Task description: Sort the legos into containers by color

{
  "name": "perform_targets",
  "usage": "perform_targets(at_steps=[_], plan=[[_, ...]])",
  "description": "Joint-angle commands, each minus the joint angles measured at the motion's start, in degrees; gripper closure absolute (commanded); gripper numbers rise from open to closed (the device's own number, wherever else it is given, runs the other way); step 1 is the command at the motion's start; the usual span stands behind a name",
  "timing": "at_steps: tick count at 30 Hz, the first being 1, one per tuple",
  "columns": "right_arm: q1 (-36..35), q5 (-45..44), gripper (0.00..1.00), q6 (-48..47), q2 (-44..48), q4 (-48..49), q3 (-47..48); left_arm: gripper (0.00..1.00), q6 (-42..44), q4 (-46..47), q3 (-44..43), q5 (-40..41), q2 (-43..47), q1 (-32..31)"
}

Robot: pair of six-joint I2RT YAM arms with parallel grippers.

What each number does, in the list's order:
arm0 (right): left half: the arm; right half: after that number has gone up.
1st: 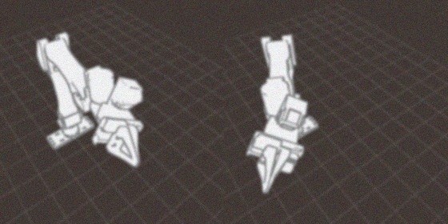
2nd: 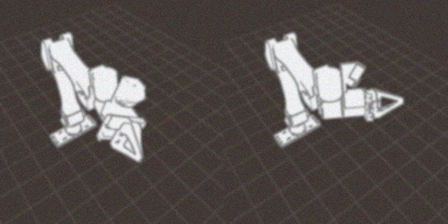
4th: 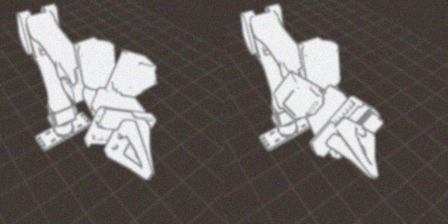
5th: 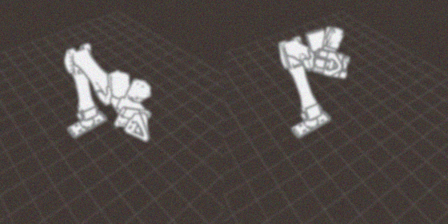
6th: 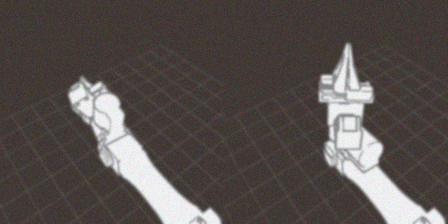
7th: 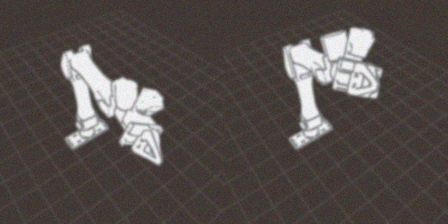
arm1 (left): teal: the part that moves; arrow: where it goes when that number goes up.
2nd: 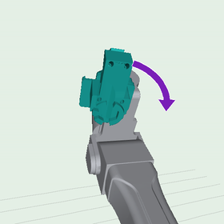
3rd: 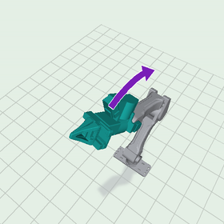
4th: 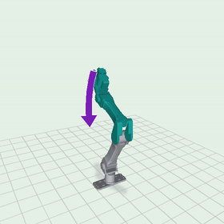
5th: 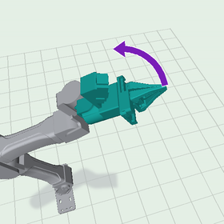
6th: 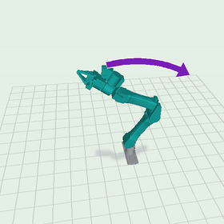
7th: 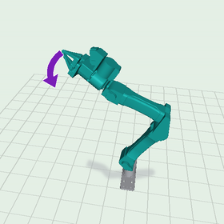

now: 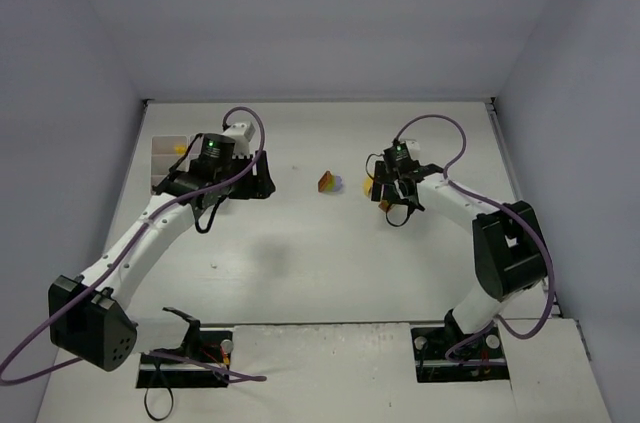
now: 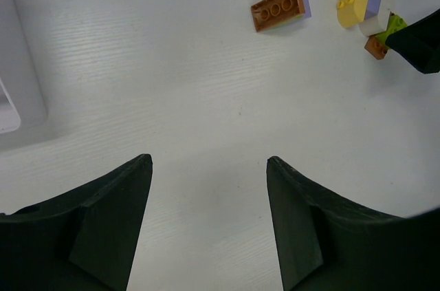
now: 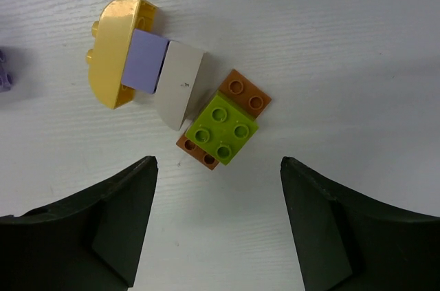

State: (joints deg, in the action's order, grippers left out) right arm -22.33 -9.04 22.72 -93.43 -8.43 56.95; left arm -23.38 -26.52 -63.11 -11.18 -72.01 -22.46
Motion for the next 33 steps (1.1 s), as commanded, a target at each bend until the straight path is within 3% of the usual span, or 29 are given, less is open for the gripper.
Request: perform_targets(at_steps=[1, 7, 14, 25, 33], plan=[[-0.3, -2.4, 0.30, 8.6, -0.5, -1.2, 2.1, 0.39, 0.1, 1.4, -0.5, -1.7, 1.2, -0.2], [-0.6, -4.3, 0.27, 17.7, -2.8, -2.9, 2.3, 0.39, 0.3, 1.1, -0.2, -2.1, 1.7, -0.2], [-1.4, -8.4, 0.33, 23.0, -5.1, -3.4, 2.4, 0.39, 0.8, 0.7, 0.3, -2.0, 2.1, -0.3], [-3.5, -10.4, 0.44, 22.7, -9.6, -3.2, 4.2, 0.39, 1.3, 0.2, 1.1, -1.7, 2.5, -0.3], [-4.0, -11.8, 0.44, 21.4, -6.4, -3.4, 3.8, 0.39, 1.3, -0.2, 1.1, -1.6, 2.7, -0.3]])
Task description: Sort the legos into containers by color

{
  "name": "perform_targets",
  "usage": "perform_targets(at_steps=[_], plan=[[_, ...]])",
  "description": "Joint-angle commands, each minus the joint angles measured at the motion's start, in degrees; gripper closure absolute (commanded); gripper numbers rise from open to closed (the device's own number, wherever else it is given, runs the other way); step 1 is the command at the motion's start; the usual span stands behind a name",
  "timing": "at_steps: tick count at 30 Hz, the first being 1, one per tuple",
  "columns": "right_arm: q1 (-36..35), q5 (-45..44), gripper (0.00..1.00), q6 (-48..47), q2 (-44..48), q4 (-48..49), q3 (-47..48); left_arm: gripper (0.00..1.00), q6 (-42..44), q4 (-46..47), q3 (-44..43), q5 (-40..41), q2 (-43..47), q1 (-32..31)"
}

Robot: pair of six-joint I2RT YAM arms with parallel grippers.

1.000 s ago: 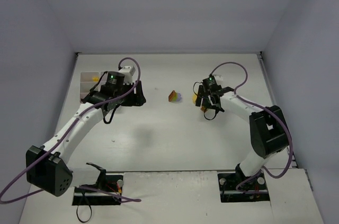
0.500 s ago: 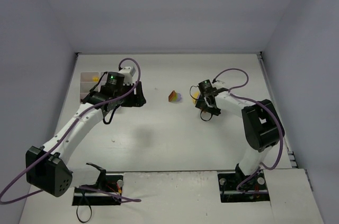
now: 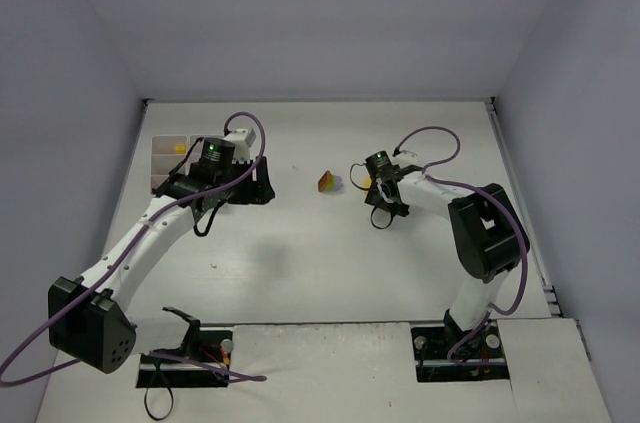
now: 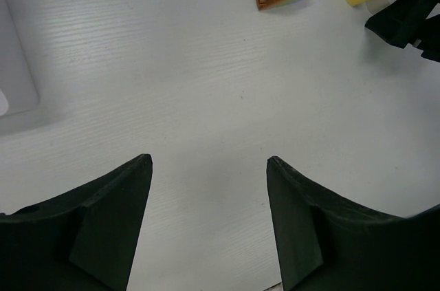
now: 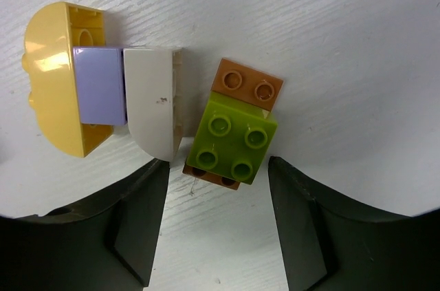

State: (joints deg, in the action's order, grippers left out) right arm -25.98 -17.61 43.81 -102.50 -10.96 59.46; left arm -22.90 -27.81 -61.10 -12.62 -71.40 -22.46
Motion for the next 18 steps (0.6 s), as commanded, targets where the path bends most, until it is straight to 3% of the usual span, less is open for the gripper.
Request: perform_targets(at_steps=[1, 18], plan=[[-0.3, -3.7, 0.43, 0.3, 3.4, -1.3, 2.1, 0.39, 0.8, 1.1, -0.9, -0.1, 2.0, -0.2], [3.7, -5.4, 0.49, 0.7, -0.7, -3.2, 7.2, 0.39, 1.0, 0.2, -0.4, 0.5, 2.7, -0.3]])
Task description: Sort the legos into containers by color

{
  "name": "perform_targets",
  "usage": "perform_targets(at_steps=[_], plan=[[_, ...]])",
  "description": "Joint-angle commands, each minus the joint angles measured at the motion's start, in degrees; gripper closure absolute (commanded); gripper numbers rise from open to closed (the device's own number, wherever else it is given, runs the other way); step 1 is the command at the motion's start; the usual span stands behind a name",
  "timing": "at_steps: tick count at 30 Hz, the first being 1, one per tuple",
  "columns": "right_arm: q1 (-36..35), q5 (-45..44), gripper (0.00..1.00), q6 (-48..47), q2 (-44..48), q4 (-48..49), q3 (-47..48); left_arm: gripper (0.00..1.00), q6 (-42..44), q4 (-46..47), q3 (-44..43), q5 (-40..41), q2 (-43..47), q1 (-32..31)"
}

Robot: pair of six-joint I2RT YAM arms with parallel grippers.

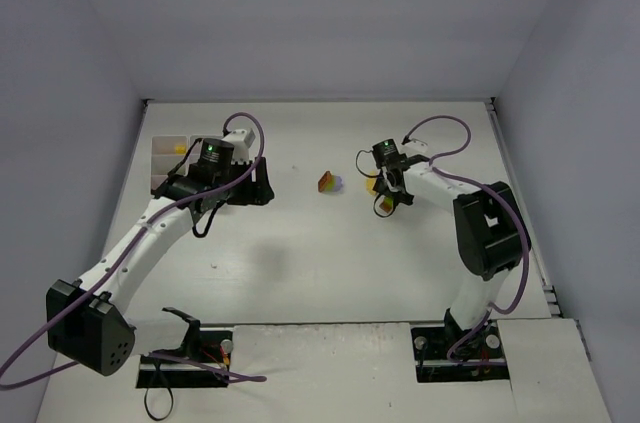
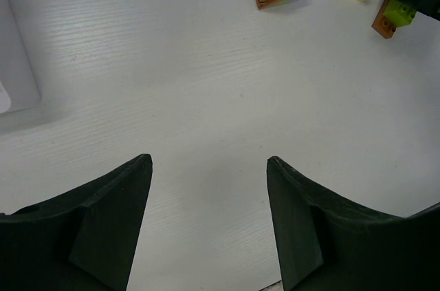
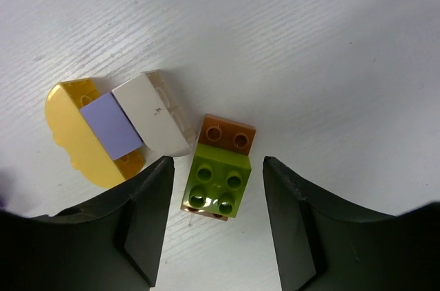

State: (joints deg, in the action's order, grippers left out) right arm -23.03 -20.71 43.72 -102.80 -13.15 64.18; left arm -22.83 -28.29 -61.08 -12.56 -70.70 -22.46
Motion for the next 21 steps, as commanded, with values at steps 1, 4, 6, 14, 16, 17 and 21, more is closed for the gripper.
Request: perform_targets(at_steps=[1, 4, 6, 14, 16, 17, 21], plan=[[0.9, -2.1, 0.50, 0.8, -0.6, -1.1, 2.5, 0.39, 0.9, 0.7, -0.5, 0.4, 1.9, -0.3], [0.9, -1.4, 0.52, 0.9, -0.5, -1.1, 2.4, 0.39, 0.9, 0.8, -0.6, 0.4, 1.8, -0.3], [0.9, -1.1, 0.54, 1.0, -0.3, -1.1, 2.2, 0.39, 0.9, 1.0, -0.9, 0.3, 1.6, -0.3], [0.9, 1.2, 0.59, 1.4, 0.3, -1.0, 1.5, 0.39, 0.9, 1.1, -1.2, -0.1, 1.4, -0.3], [0.9, 1.3, 0.58, 1.5, 0.4, -1.0, 1.4, 0.39, 0.8, 1.1, -1.3, -0.3, 1.4, -0.3], [0.9, 1.5, 0.57, 1.6, 0.4, -1.1, 1.2, 0.39, 0.8, 1.0, -1.3, -0.4, 1.4, -0.3], [0.9, 2.1, 0.57, 1.8, 0.6, -1.0, 0.9, 0.39, 0.8, 0.9, -1.3, -0.5, 1.4, -0.3]])
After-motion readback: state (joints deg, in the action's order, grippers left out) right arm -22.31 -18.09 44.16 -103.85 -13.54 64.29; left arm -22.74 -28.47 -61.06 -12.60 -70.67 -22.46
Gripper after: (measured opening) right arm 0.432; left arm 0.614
